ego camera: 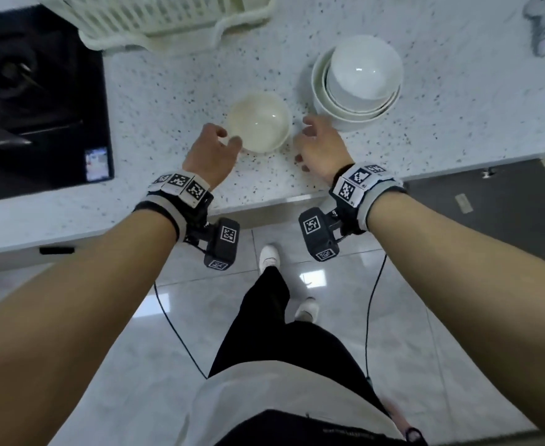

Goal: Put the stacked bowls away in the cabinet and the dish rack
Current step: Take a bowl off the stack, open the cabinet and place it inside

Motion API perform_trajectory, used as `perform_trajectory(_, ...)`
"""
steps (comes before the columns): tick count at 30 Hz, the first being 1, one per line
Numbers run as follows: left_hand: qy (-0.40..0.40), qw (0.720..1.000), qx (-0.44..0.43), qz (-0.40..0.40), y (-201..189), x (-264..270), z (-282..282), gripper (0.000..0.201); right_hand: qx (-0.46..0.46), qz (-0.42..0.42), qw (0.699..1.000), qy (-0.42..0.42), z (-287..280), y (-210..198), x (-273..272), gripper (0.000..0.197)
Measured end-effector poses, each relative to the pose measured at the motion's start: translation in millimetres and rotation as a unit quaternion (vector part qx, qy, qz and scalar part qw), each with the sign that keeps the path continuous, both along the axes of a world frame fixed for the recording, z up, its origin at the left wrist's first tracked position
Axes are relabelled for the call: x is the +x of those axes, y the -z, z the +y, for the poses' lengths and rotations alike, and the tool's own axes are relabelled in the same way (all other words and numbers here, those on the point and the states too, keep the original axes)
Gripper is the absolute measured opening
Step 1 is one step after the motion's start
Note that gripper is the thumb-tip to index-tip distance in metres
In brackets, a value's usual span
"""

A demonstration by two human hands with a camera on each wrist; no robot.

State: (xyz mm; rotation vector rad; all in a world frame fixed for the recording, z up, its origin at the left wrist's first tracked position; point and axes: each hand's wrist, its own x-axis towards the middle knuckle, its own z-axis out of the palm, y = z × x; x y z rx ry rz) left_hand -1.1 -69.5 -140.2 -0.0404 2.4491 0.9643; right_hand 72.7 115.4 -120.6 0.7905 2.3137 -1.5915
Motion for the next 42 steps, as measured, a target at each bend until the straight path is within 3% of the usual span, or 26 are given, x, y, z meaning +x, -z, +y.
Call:
perform_trajectory(4, -0.003, 0.991, 0.095, -0.092, 8, -4, 14, 0.044, -0.076, -0.020, 0.997, 0.028, -12, 16, -25, 0.045)
perform_trajectory(9, -0.033, 0.990, 0.118, -0.070, 13, 2, 28, 0.040, -0.129, -0.008, 0.988, 0.090, -13, 21, -16, 0.042)
perform_trajectory(16, 0.090, 0.987, 0.110, -0.079, 4, 50, 58, 0.032, -0.143, 0.036, 0.983, 0.107, 40, 16, 75, 0.032)
perform_trajectory(19, 0.134, 0.976, 0.138, -0.100, 7, 86, 89, 0.043, -0.140, 0.062, 0.981, 0.121, 69, 22, 124, 0.031)
perform_trajectory(21, 0.134, 0.968, 0.174, -0.121, 16, 117, 114, 0.039, -0.132, 0.080, 0.976, 0.153, 89, 31, 159, 0.030)
perform_trajectory(25, 0.130, 0.951, 0.218, -0.176, 60, 178, 164, 0.014, -0.114, 0.083, 0.962, 0.236, 133, 73, 219, 0.033)
perform_trajectory(30, 0.096, 0.959, 0.195, -0.181, 137, 213, 226, 0.023, -0.070, 0.057, 0.951, 0.297, 181, 151, 247, 0.033)
perform_trajectory(36, 0.080, 0.961, 0.220, -0.149, 264, 192, 303, 0.029, -0.103, 0.049, 0.925, 0.362, 241, 272, 216, 0.033)
perform_trajectory(40, 0.072, 0.963, 0.247, -0.085, 331, 163, 356, 0.038, -0.127, 0.092, 0.913, 0.377, 289, 338, 173, 0.023)
perform_trajectory(42, 0.071, 0.964, 0.249, -0.057, 351, 149, 370, 0.046, -0.133, 0.101, 0.915, 0.366, 308, 357, 154, 0.029)
